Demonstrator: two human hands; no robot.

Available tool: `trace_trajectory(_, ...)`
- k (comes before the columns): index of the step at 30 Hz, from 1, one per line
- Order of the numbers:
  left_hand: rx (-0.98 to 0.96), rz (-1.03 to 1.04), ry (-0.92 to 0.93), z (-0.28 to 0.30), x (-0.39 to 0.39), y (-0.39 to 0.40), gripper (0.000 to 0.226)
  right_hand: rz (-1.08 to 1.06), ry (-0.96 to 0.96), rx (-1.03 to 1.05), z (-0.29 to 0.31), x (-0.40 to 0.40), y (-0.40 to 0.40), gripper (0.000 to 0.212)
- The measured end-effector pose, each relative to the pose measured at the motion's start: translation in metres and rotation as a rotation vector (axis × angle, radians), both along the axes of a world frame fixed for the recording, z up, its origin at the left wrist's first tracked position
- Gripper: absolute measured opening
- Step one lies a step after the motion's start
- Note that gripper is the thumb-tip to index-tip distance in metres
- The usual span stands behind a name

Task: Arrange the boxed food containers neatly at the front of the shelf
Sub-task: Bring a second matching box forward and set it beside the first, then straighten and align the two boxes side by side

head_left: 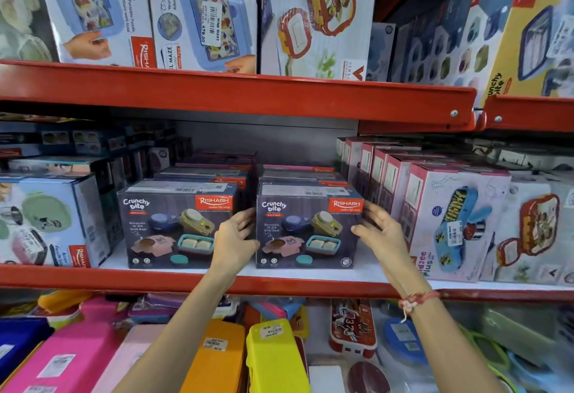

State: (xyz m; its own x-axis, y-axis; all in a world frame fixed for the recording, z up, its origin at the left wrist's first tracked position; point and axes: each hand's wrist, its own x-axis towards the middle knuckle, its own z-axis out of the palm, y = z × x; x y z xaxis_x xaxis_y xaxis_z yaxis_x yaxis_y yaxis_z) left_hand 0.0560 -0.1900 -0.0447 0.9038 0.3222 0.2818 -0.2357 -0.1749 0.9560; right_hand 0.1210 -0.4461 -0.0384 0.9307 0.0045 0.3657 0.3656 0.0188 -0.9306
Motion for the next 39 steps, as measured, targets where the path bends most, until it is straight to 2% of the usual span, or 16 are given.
trace_trajectory(5, 0.044, -0.003, 0.003, -0.002, 0.002, 0.000, 0.067, 0.021, 0.027, 0.015, -0.003, 0.002, -0.001, 0.051)
trace_trajectory(8, 0.068, -0.020, -0.008, -0.002, -0.006, -0.001, 0.061, -0.052, 0.006, 0.051, -0.002, -0.005, 0.002, 0.048)
trace_trajectory(13, 0.113, -0.033, -0.030, 0.001, -0.032, 0.009, 0.054, -0.281, -0.248, -0.042, 0.005, -0.037, 0.023, 0.034)
trace_trajectory(15, 0.131, -0.017, -0.064, 0.004, -0.044, 0.019, 0.044, -0.295, -0.335, -0.073, 0.009, -0.050, 0.040, 0.029)
trace_trajectory(20, 0.132, 0.087, -0.174, 0.009, -0.070, 0.053, 0.026, -0.147, -0.396, -0.058, 0.017, -0.076, 0.089, 0.023)
trace_trajectory(25, 0.101, 0.255, -0.236, -0.002, -0.085, 0.099, 0.020, 0.048, -0.296, -0.081, 0.007, -0.087, 0.141, 0.025)
trace_trajectory(27, 0.088, 0.332, -0.247, -0.010, -0.089, 0.117, 0.020, 0.107, -0.231, -0.092, 0.000, -0.090, 0.159, 0.032)
trace_trajectory(30, 0.064, 0.478, -0.260, -0.016, -0.094, 0.141, 0.020, 0.165, -0.147, -0.102, -0.009, -0.092, 0.181, 0.056)
trace_trajectory(32, 0.052, 0.511, -0.236, -0.017, -0.095, 0.157, 0.027, 0.178, -0.090, -0.114, -0.013, -0.091, 0.194, 0.062)
trace_trajectory(33, 0.031, 0.470, -0.208, -0.016, -0.095, 0.163, 0.039, 0.182, -0.061, -0.122, -0.015, -0.090, 0.200, 0.065)
trace_trajectory(36, -0.109, 0.197, -0.102, -0.010, -0.091, 0.176, 0.082, 0.188, 0.014, -0.116, -0.014, -0.088, 0.215, 0.079)
trace_trajectory(39, -0.170, 0.036, -0.053, -0.006, -0.088, 0.183, 0.111, 0.215, 0.086, -0.030, -0.010, -0.087, 0.224, 0.091)
